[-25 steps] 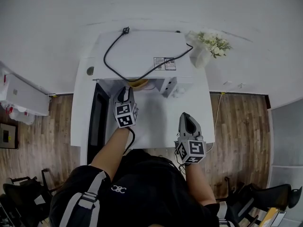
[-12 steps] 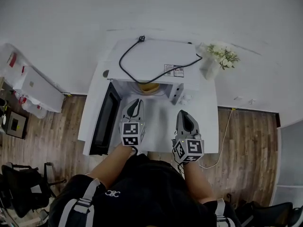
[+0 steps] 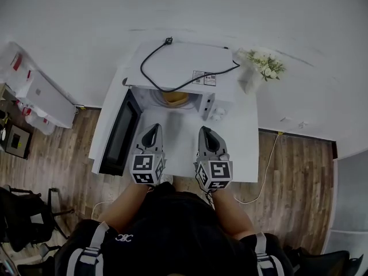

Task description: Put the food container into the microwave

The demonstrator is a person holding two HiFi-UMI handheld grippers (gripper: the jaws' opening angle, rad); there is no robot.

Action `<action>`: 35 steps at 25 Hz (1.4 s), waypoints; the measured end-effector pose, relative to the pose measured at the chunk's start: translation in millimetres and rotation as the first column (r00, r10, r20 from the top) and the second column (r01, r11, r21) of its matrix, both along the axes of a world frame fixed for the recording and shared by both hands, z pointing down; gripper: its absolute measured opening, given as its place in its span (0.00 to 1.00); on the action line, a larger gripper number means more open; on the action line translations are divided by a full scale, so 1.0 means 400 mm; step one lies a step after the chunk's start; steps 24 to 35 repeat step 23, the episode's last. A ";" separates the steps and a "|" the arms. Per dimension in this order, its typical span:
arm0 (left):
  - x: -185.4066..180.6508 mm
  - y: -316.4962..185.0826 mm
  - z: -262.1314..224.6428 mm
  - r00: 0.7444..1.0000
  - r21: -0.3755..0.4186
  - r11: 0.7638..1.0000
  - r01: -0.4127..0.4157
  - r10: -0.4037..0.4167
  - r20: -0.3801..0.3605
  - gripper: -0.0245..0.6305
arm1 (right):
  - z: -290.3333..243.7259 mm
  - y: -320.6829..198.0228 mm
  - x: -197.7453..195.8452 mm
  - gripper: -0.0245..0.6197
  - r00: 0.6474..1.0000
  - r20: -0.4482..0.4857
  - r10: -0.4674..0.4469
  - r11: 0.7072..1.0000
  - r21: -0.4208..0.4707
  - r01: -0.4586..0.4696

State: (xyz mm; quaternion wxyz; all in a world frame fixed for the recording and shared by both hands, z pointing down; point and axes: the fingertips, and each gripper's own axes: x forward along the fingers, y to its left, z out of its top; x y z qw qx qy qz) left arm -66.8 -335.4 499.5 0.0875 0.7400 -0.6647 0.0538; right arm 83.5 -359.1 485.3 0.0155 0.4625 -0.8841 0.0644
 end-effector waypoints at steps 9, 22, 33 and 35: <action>0.008 0.029 -0.006 1.000 -0.006 1.000 0.005 -0.005 -0.010 0.04 | -0.012 0.022 -0.016 0.04 1.000 0.001 -0.031 0.999 0.010 0.031; 0.011 0.028 -0.007 0.999 -0.013 1.000 -0.004 0.003 -0.051 0.04 | -0.013 0.040 -0.011 0.04 1.000 -0.003 -0.019 1.000 0.011 0.019; 0.009 0.031 -0.005 0.999 -0.017 1.000 -0.003 0.002 -0.054 0.04 | -0.012 0.042 -0.011 0.04 1.000 -0.004 -0.019 1.000 0.009 0.019; 0.009 0.031 -0.005 0.999 -0.017 1.000 -0.003 0.002 -0.054 0.04 | -0.012 0.042 -0.011 0.04 1.000 -0.004 -0.019 1.000 0.009 0.019</action>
